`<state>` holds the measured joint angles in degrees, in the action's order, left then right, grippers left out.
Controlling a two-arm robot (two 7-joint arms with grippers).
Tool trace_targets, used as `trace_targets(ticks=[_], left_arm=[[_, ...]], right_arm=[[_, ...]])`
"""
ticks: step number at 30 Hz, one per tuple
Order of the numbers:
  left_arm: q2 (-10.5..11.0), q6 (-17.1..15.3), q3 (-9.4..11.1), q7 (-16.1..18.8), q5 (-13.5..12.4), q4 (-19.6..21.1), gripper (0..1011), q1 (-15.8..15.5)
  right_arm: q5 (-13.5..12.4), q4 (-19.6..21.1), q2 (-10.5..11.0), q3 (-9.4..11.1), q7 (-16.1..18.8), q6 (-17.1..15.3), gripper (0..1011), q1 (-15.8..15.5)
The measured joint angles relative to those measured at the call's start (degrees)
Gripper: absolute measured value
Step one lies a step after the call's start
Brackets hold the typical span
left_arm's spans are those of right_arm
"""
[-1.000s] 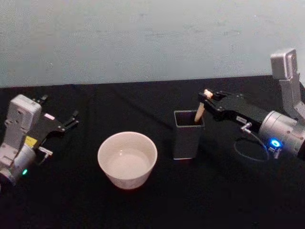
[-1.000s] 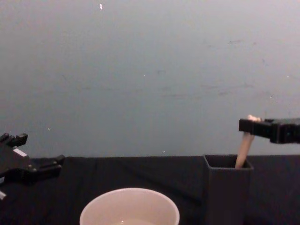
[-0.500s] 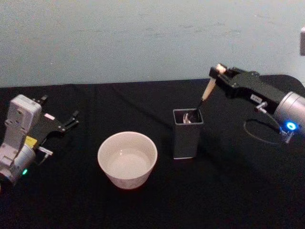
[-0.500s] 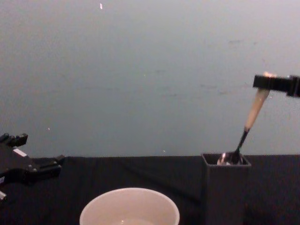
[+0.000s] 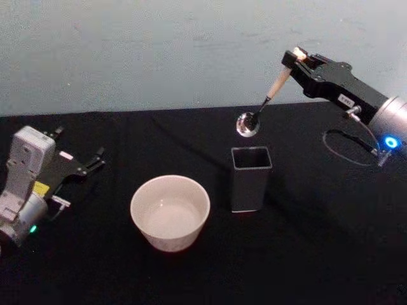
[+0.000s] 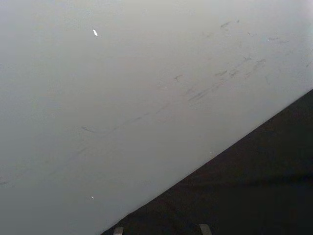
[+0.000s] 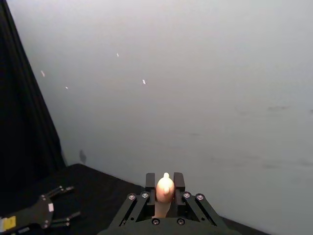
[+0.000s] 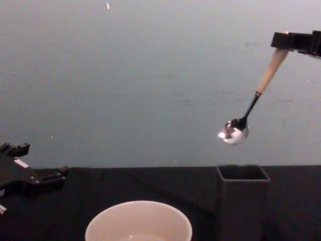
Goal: Pick up the stirring spoon with one hand, stir inside the cup, then place it back in its original position.
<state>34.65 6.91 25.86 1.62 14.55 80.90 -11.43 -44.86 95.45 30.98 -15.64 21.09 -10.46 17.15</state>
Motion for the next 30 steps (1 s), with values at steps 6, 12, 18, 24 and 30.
trace_targets(ticks=[6,12,18,24,30], left_arm=[[0.0,0.0,0.0,0.0,0.0,0.0,1001,0.0],[0.0,0.0,0.0,0.0,0.0,0.0,1001,0.0],[0.0,0.0,0.0,0.0,0.0,0.0,1001,0.0],[0.0,0.0,0.0,0.0,0.0,0.0,1002,0.0],[0.0,0.0,0.0,0.0,0.0,0.0,1001,0.0]], right_arm=[[-0.27,0.3,-0.28,-2.79,0.24,0.3,215,0.85],[0.8,0.88,-0.05,-5.49,1.69,1.09,216,0.94],[2.2,1.7,0.36,-8.28,3.53,2.04,215,0.51],[5.17,1.56,0.88,-11.12,5.67,3.92,215,0.07],[8.16,0.78,0.74,-13.34,7.04,5.45,215,-0.71]])
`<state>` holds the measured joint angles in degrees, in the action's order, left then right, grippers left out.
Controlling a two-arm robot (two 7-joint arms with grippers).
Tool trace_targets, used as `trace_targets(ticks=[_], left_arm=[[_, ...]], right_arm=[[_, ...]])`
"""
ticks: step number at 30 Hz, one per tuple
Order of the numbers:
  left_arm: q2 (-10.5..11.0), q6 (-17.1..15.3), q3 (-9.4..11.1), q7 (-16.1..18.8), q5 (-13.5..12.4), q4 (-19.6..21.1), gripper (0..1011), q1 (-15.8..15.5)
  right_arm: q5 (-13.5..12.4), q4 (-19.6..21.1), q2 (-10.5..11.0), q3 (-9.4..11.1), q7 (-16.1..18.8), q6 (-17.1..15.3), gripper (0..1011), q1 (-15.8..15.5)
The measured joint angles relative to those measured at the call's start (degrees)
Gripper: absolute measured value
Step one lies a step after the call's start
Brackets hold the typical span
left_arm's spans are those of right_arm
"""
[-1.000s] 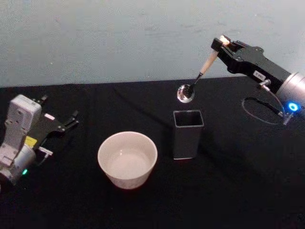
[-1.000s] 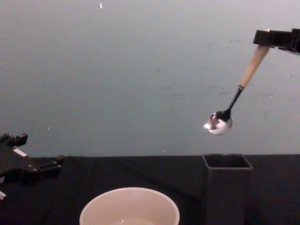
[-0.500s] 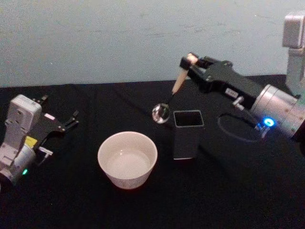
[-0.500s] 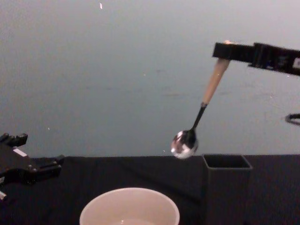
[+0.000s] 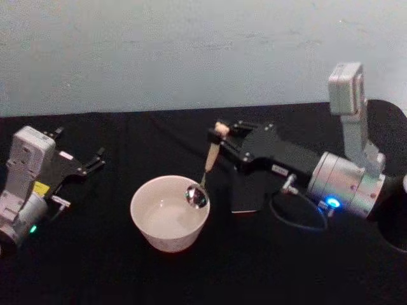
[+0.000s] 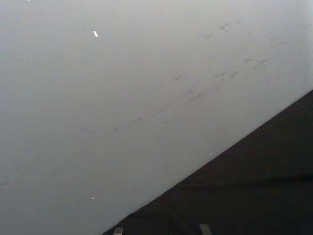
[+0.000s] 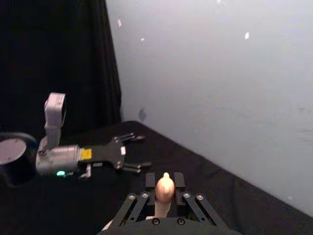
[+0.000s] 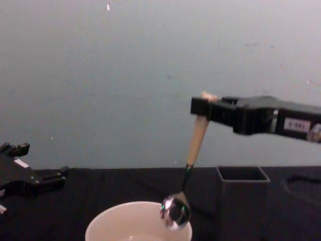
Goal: Pick up the stirring spoon with one hand, stir inside the cup, then place it back in its original position.
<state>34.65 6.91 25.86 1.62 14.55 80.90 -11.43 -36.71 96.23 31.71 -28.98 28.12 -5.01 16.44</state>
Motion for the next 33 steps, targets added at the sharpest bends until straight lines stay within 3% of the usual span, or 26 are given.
trace_targets(ticks=[12,33], left_arm=[[0.0,0.0,0.0,0.0,0.0,0.0,1001,0.0],[0.0,0.0,0.0,0.0,0.0,0.0,1001,0.0]], right_arm=[[4.53,-1.06,-1.71,-2.57,1.23,1.86,215,-1.14],[13.13,-3.64,-7.36,-6.0,0.16,1.99,215,-0.52]])
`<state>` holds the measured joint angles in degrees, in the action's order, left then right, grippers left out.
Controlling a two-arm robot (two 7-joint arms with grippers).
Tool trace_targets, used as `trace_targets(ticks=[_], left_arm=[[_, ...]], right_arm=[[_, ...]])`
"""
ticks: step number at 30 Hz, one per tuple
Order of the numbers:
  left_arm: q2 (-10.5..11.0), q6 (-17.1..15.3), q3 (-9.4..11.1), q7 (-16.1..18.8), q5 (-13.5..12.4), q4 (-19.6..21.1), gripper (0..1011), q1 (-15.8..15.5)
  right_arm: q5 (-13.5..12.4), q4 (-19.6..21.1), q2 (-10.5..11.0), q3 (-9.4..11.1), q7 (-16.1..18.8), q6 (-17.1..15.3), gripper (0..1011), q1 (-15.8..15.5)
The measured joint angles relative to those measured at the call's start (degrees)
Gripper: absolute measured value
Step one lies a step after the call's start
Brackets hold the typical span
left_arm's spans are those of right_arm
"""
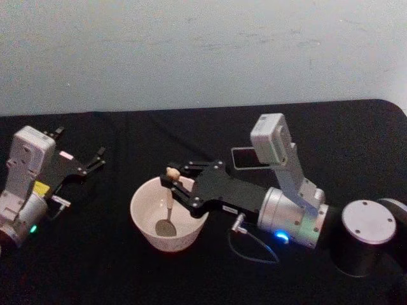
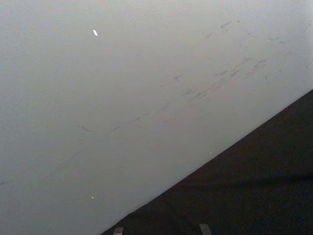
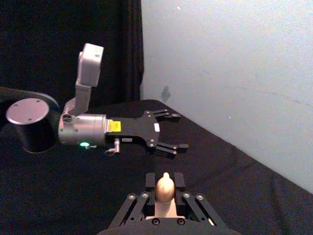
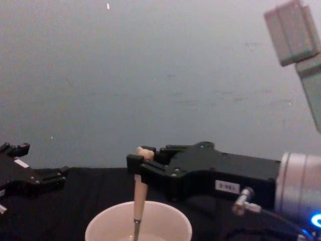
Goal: Pick up the stirring spoon with one hand, stir inside the cup, then place it back in its original position.
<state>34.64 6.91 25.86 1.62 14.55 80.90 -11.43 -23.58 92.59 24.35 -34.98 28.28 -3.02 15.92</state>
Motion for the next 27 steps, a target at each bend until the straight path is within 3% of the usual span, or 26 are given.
trace_targets(ticks=[10,18,27], left_arm=[[0.0,0.0,0.0,0.0,0.0,0.0,1001,0.0],[0.0,0.0,0.0,0.0,0.0,0.0,1001,0.0],[0.0,0.0,0.0,0.0,0.0,0.0,1001,0.0]], right_arm=[[3.46,-4.04,-4.64,0.05,-3.29,-1.01,215,2.32],[5.23,-8.52,-8.11,1.46,-5.02,-1.41,215,4.72],[5.88,-10.85,-8.26,4.32,-5.34,-1.36,215,5.41]])
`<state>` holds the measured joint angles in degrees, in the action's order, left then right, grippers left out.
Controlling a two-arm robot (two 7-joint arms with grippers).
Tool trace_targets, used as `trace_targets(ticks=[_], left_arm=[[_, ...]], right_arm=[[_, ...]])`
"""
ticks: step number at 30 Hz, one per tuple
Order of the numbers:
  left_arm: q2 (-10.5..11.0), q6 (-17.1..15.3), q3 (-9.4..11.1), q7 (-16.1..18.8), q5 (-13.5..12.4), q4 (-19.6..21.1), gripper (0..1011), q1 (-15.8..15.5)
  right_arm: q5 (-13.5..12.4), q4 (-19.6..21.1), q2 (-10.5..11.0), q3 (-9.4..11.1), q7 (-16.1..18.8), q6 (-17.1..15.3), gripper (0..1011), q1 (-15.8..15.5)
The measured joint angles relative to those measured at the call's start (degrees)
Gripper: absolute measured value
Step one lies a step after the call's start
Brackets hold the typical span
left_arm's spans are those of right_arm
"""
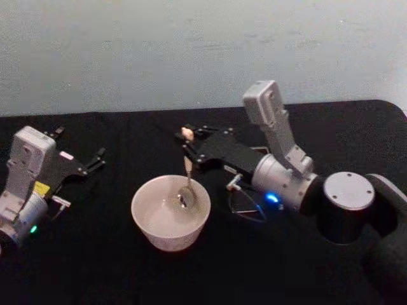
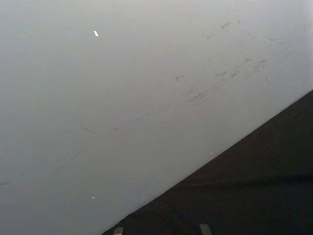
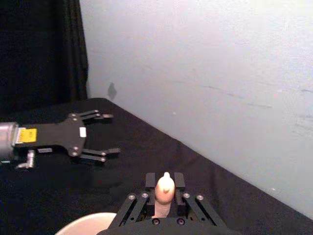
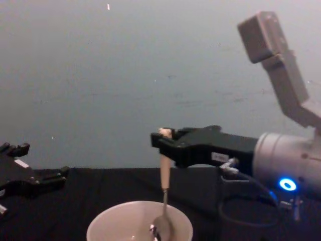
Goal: Pick up the stirring spoon with one hand, stir inside the cup, then place it back in its original position.
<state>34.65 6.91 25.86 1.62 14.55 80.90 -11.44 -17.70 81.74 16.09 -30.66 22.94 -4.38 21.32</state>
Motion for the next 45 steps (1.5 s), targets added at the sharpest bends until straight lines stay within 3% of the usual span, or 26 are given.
trace_targets(ticks=[5,10,17,21,28,39,45], left_arm=[[0.0,0.0,0.0,0.0,0.0,0.0,1001,0.0],[0.0,0.0,0.0,0.0,0.0,0.0,1001,0.0],[0.0,0.0,0.0,0.0,0.0,0.0,1001,0.0],[0.0,0.0,0.0,0.0,0.0,0.0,1001,0.01],[0.0,0.0,0.0,0.0,0.0,0.0,1001,0.0],[0.0,0.0,0.0,0.0,0.0,0.0,1001,0.0],[0.0,0.0,0.0,0.0,0.0,0.0,1001,0.0]], right_arm=[[-1.22,1.6,2.1,2.08,1.81,-0.33,215,-1.18],[-3.86,6.45,5.64,3.23,4.64,-1.93,215,-4.08],[-6.55,11.87,9.55,2.69,7.39,-3.05,215,-7.45],[-7.24,13.19,10.44,1.66,7.92,-3.27,215,-8.07],[-7.72,13.4,9.73,-0.43,7.38,-4.15,215,-7.44],[-6.17,8.76,4.89,-2.98,3.53,-5.56,215,-3.54],[-5.0,5.95,2.74,-2.93,1.66,-5.63,215,-1.9]])
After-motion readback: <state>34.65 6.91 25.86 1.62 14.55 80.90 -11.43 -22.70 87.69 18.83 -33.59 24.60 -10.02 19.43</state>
